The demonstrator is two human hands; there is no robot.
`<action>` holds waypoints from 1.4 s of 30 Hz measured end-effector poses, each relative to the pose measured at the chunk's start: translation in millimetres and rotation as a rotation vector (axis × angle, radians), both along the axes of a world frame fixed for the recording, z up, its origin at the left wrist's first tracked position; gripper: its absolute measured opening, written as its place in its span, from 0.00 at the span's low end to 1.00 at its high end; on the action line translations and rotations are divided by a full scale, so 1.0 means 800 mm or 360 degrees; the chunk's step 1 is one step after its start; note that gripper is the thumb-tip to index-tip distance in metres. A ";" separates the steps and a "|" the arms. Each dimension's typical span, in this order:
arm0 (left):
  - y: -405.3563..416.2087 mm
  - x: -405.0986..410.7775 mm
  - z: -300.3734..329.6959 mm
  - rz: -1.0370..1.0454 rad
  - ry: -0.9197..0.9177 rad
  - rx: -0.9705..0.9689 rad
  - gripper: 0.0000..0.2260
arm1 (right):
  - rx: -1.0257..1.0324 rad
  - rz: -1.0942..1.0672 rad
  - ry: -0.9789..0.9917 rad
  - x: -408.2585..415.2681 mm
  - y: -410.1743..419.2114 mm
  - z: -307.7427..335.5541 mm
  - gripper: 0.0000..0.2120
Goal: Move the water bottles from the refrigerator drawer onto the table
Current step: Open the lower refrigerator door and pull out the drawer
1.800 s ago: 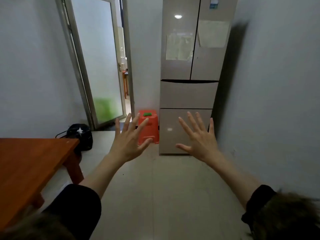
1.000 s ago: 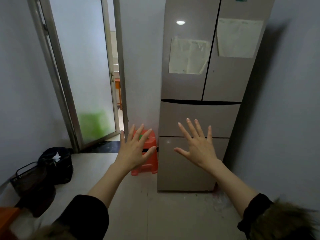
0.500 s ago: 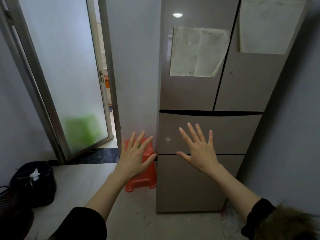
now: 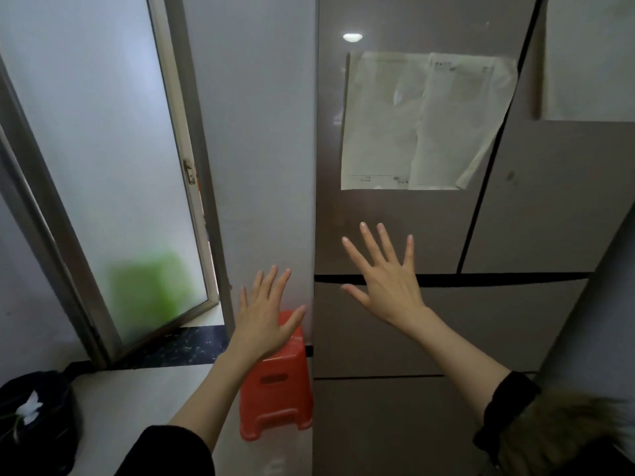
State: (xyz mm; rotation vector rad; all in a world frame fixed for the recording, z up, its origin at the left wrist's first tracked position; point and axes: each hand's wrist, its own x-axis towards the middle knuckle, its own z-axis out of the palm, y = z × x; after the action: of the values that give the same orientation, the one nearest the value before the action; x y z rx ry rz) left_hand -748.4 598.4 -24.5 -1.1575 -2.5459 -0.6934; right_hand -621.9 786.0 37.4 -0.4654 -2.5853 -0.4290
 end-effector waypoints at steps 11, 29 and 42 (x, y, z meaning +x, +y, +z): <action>0.103 -0.105 -0.039 -0.0318 -0.0398 -0.0012 0.33 | -0.0135 -0.0202 0.0159 -0.104 0.057 -0.035 0.44; 0.158 -0.109 -0.047 -0.0250 -0.1012 0.0454 0.19 | -0.0296 -0.0254 0.0306 -0.113 0.044 -0.054 0.46; 0.078 0.021 -0.053 -0.0345 -0.0851 0.0522 0.13 | -0.0957 -0.0095 -0.0015 0.006 0.009 -0.129 0.23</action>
State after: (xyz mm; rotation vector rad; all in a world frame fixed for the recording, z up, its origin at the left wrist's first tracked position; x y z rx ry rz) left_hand -731.3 661.1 -66.8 -1.2696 -2.5688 -1.5941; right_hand -617.4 792.8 -65.4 -0.7381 -2.6834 0.3475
